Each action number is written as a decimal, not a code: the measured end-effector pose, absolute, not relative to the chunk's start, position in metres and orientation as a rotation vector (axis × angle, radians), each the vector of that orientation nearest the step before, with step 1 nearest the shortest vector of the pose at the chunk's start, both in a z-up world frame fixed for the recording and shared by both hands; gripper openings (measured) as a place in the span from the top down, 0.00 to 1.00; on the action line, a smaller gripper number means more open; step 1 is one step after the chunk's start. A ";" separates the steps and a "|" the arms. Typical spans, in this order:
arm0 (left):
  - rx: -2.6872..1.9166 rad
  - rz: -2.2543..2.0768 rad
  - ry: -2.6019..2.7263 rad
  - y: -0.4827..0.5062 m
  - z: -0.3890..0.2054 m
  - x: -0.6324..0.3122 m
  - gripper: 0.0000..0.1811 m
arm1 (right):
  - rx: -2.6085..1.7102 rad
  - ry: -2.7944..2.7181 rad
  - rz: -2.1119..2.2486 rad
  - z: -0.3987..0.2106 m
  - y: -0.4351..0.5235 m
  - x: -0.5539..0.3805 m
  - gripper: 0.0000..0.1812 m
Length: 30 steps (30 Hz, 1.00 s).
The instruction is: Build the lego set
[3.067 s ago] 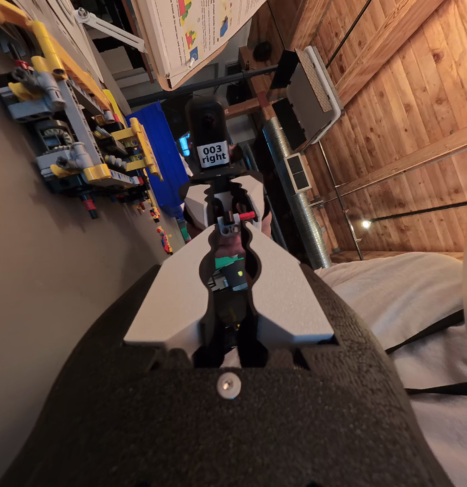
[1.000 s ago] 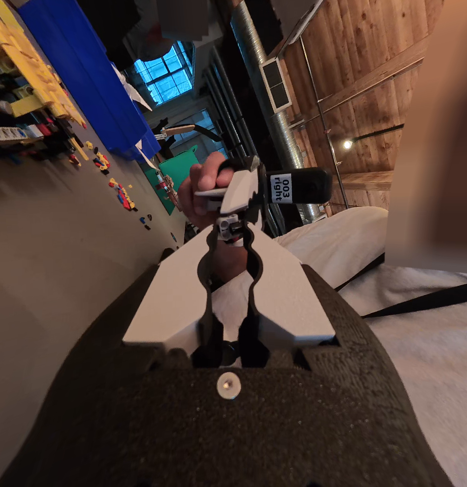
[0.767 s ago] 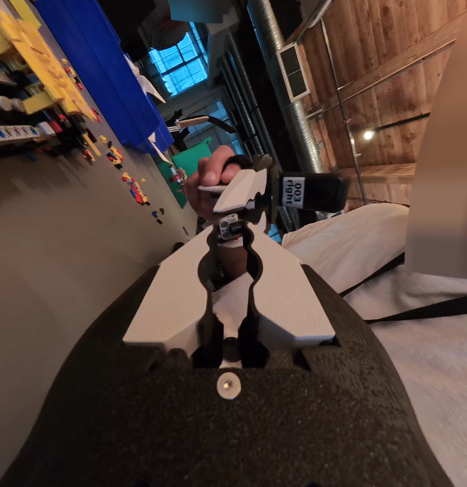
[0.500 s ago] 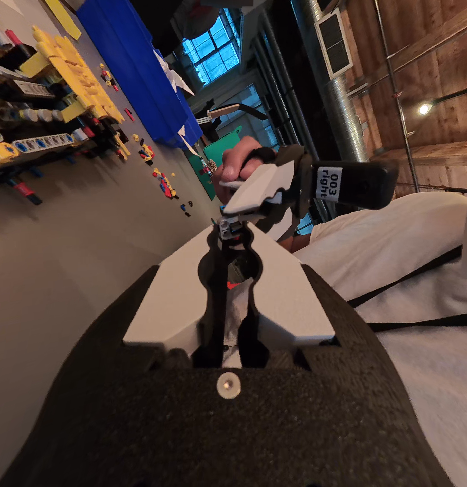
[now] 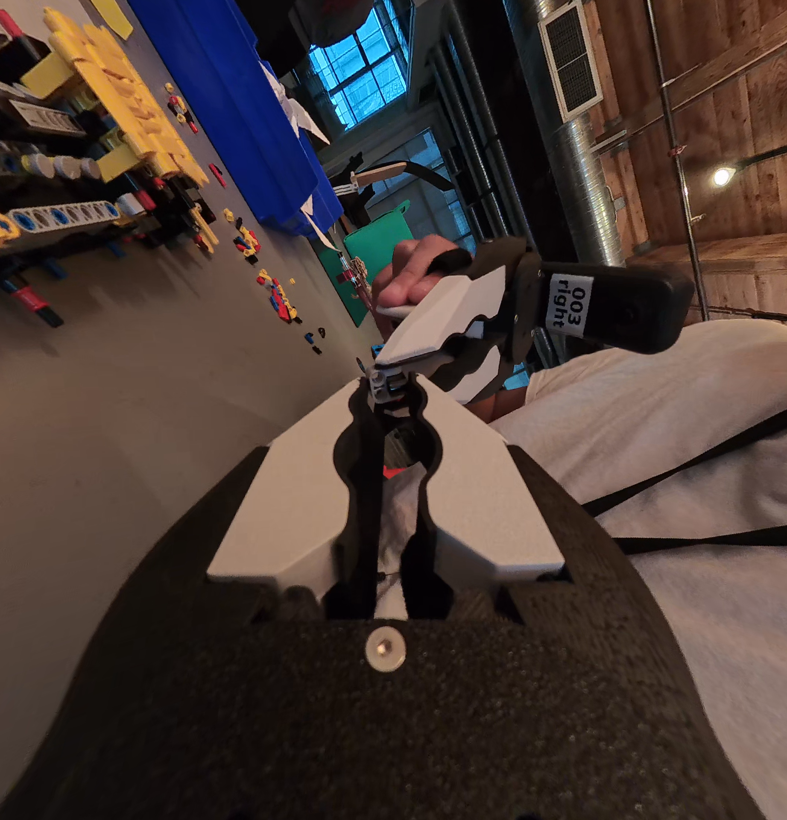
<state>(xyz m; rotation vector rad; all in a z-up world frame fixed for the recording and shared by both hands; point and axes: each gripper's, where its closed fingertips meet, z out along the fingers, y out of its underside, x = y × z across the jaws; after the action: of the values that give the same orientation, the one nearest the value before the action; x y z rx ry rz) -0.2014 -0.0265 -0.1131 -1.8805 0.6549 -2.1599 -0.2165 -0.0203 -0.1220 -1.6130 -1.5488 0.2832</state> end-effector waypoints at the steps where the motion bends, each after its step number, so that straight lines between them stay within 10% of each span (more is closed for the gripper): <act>1: -1.883 -2.163 0.666 -0.028 -0.114 -0.201 0.91 | -1.618 -1.553 0.284 -0.122 -0.021 -0.216 0.92; 15: -1.888 -2.275 0.493 -0.010 -0.113 -0.214 0.91 | -1.676 -1.391 0.454 -0.123 -0.013 -0.205 0.85; 20: -1.911 -2.258 0.519 -0.009 -0.116 -0.214 0.91 | -1.656 -1.373 0.466 -0.124 -0.011 -0.206 0.96; 30: -1.730 -1.441 1.136 0.020 -0.127 -0.230 0.81 | -1.982 -0.853 1.537 -0.128 0.003 -0.202 0.97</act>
<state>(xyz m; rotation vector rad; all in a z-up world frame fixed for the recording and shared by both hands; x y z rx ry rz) -0.2297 0.0199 -0.1270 -1.7297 1.1364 -1.4414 -0.2021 0.0032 -0.1283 -1.9817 -0.8533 1.5368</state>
